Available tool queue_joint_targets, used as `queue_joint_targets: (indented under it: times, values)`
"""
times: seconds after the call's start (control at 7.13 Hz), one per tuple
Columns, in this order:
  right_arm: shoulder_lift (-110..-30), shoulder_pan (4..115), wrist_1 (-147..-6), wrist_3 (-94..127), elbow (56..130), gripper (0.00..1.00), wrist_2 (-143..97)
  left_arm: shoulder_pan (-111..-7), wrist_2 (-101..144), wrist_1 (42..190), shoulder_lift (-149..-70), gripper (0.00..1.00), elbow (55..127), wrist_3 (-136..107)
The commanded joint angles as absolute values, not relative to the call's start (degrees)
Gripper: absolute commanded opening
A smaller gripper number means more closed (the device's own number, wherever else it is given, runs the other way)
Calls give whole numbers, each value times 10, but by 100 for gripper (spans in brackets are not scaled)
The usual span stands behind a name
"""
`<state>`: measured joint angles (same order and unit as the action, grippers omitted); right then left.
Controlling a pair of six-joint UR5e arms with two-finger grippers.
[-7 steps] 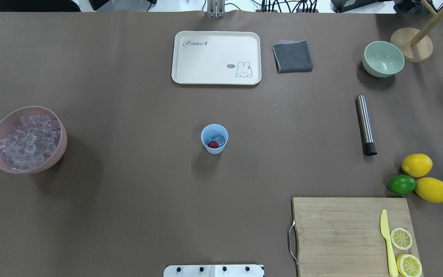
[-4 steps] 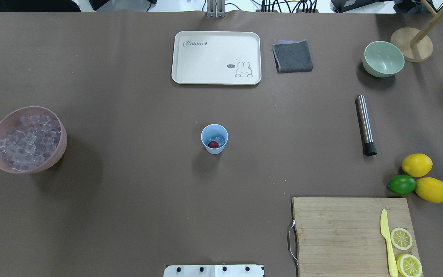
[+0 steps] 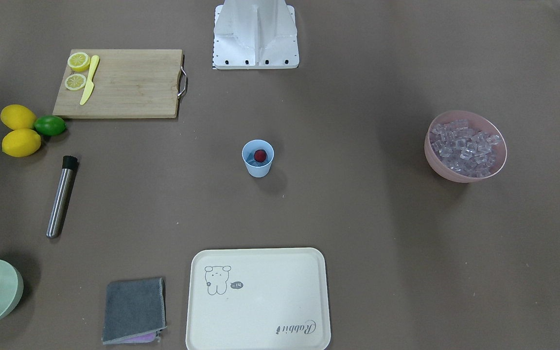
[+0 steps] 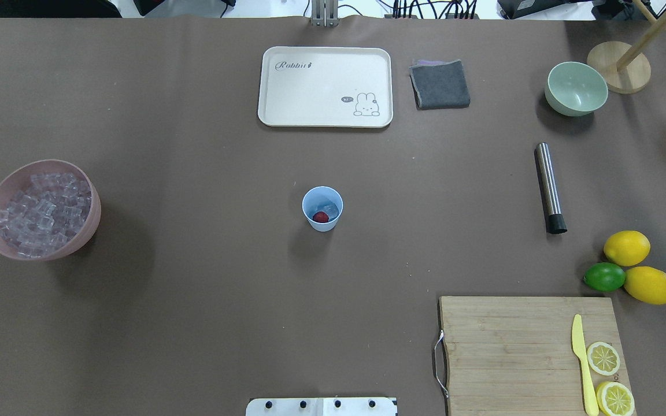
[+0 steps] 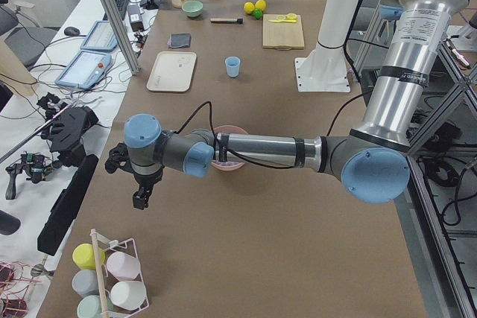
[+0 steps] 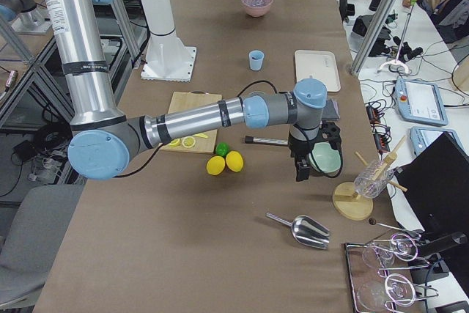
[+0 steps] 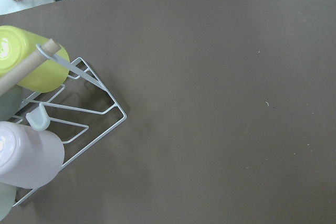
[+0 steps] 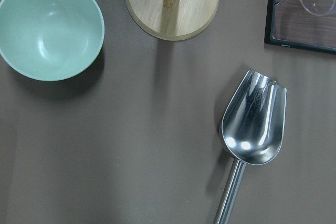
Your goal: Mash ice and strawberries in cup
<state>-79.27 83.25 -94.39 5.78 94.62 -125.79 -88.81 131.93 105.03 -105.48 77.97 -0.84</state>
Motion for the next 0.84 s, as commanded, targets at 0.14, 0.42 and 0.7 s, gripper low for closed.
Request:
queue_joint_targets:
  times: [0.14, 0.42, 0.7]
  values:
    - [-792, 832, -938, 59, 960, 100, -1259, -887, 1319, 1057, -1051, 98, 794, -6]
    - [-795, 832, -938, 55, 960, 100, -1259, -888, 1318, 1058, -1051, 98, 794, -7]
    - [-795, 832, -938, 55, 960, 100, -1259, -888, 1318, 1056, -1056, 98, 792, -10]
